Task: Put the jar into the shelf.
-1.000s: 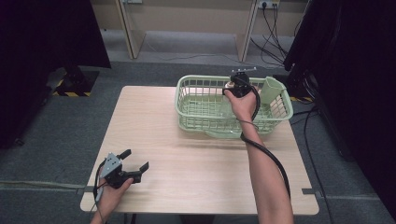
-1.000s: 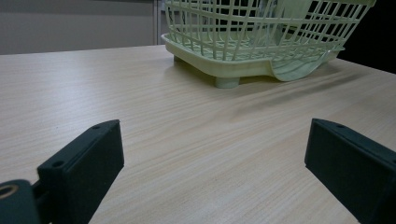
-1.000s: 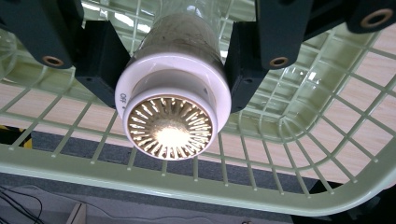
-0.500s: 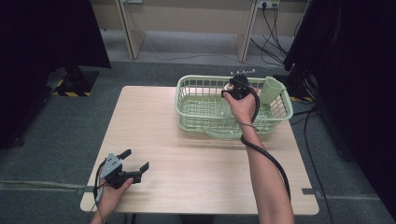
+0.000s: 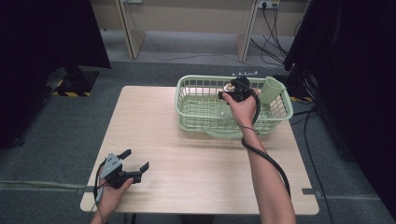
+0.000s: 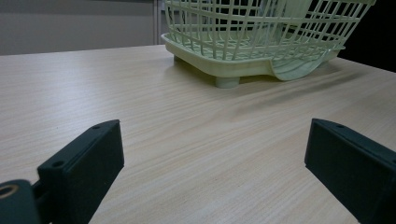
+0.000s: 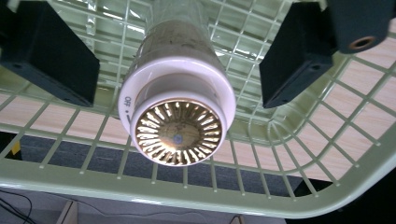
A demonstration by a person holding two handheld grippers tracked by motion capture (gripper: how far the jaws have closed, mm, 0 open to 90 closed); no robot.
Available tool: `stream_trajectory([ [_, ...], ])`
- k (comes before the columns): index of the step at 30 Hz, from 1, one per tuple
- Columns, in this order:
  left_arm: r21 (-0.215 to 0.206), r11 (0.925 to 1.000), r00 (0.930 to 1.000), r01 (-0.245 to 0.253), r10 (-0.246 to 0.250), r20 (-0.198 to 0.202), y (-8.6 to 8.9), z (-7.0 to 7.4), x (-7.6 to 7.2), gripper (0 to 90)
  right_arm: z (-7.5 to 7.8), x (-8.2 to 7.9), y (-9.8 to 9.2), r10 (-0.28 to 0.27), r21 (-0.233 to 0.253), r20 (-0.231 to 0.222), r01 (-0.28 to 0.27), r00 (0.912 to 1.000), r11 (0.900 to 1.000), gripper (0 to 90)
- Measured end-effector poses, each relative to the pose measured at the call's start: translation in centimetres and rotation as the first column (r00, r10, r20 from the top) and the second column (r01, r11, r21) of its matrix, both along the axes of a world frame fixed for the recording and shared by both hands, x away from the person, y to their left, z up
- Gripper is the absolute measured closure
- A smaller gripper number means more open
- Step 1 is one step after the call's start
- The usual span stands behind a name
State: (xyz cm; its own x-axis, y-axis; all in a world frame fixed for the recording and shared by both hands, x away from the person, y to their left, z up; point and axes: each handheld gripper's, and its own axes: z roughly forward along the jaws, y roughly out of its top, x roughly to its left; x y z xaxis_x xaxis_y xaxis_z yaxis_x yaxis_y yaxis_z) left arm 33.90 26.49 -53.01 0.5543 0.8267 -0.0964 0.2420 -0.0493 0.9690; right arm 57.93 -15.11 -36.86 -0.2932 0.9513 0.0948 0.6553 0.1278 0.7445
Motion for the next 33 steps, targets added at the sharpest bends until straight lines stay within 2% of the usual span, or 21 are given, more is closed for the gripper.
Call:
stream_trajectory([
  [2, 0.0, 1.0, 1.0, 0.0, 0.0, 0.0, 0.0, 0.0, 0.0, 4.1, 0.1, -0.2, 0.0, 0.0, 0.005, 0.002, 0.0, 1.0, 1.0, 7.4],
  [12, -0.001, 1.0, 1.0, -0.001, 0.001, 0.001, 0.0, 0.0, 0.0, 4.1, 0.6, -1.1, 0.0, 0.019, 0.025, 0.008, -0.019, 0.9998, 0.999, 7.0],
  [33, 0.001, 1.0, 1.0, -0.003, 0.003, -0.001, 0.0, 0.0, 0.0, 4.1, 1.0, -3.4, -1.4, 0.044, 0.065, 0.033, -0.046, 0.9985, 0.997, 7.0],
])
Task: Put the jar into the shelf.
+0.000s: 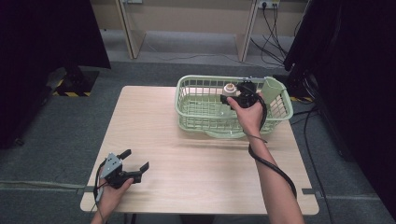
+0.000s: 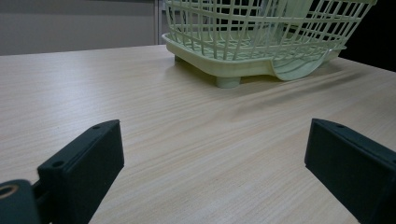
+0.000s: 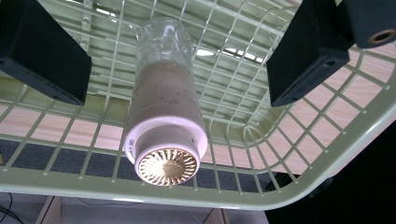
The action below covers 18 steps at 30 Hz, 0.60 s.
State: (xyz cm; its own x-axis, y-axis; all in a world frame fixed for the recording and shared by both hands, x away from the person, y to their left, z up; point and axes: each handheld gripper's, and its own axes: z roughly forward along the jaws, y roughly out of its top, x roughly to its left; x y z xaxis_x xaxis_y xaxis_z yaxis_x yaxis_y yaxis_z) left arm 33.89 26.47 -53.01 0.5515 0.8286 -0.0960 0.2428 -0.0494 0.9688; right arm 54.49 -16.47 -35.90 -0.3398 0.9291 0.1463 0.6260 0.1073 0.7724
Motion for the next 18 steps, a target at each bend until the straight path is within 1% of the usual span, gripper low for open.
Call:
stream_trajectory([
  [8, 0.0, 1.0, 1.0, 0.0, 0.0, 0.0, 0.0, 0.0, 0.0, 4.1, 0.0, -0.8, -0.2, 0.019, 0.018, 0.005, -0.019, 0.9998, 1.0, 7.0],
  [18, 0.001, 1.0, 1.0, 0.0, 0.0, 0.0, 0.0, 0.0, 0.0, 4.1, 0.1, -2.0, -0.6, 0.035, 0.014, 0.023, -0.036, 0.9991, 0.999, 7.0],
])
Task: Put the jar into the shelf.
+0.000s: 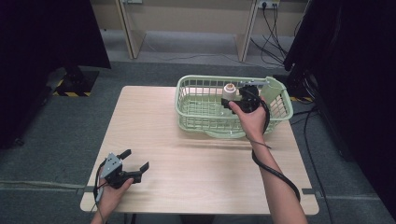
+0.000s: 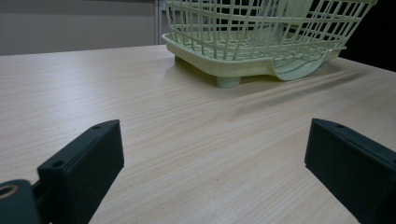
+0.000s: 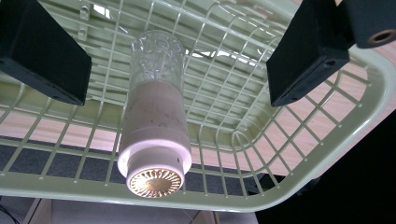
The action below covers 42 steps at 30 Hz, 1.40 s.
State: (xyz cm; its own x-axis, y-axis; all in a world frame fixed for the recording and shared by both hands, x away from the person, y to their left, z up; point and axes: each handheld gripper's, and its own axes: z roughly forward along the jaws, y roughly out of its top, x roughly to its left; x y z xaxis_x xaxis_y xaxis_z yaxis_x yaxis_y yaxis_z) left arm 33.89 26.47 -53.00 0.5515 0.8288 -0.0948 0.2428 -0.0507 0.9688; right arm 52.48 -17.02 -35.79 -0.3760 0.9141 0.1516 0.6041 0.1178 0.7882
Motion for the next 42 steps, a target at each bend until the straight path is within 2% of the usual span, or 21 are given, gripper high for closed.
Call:
stream_trajectory([
  [42, 0.006, 1.0, 1.0, -0.002, 0.002, 0.001, -0.1, 0.0, 0.0, 4.1, -2.0, -5.5, -2.1, 0.034, 0.001, 0.049, -0.034, 0.9982, 0.999, 7.0],
])
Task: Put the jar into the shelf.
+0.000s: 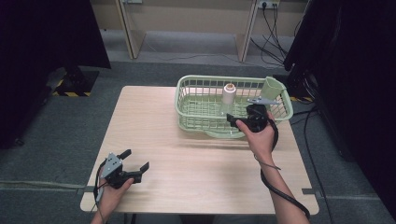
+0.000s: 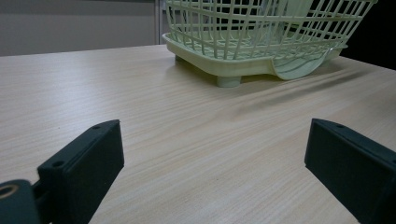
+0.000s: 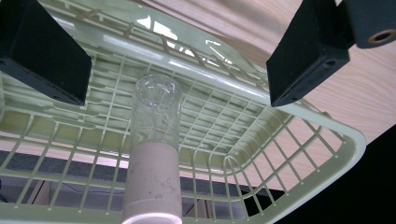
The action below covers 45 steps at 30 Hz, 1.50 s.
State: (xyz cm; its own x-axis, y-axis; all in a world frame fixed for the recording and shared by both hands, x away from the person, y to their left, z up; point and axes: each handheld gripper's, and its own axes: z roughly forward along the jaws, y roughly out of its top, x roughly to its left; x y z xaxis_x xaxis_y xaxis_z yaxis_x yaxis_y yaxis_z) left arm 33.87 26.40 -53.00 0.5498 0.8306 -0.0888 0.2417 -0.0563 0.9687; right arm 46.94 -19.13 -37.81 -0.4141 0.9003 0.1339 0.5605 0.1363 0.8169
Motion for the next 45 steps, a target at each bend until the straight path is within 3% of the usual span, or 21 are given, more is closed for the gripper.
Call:
stream_trajectory([
  [9, 0.006, 1.0, 1.0, 0.0, 0.0, 0.002, 0.0, 0.0, 0.0, 4.1, -0.6, -1.6, -0.6, 0.007, 0.005, 0.012, -0.007, 0.9999, 1.0, 7.0],
  [21, 0.003, 1.0, 1.0, -0.001, 0.001, 0.002, 0.0, 0.0, 0.0, 4.1, -1.5, -3.3, -1.0, 0.007, -0.024, 0.029, -0.006, 0.9996, 1.0, 7.0],
  [45, 0.003, 1.0, 1.0, -0.003, 0.003, 0.001, 0.0, 0.0, 0.0, 4.1, -5.2, -6.3, -3.9, -0.039, -0.031, 0.022, 0.04, 0.999, 0.999, 6.9],
])
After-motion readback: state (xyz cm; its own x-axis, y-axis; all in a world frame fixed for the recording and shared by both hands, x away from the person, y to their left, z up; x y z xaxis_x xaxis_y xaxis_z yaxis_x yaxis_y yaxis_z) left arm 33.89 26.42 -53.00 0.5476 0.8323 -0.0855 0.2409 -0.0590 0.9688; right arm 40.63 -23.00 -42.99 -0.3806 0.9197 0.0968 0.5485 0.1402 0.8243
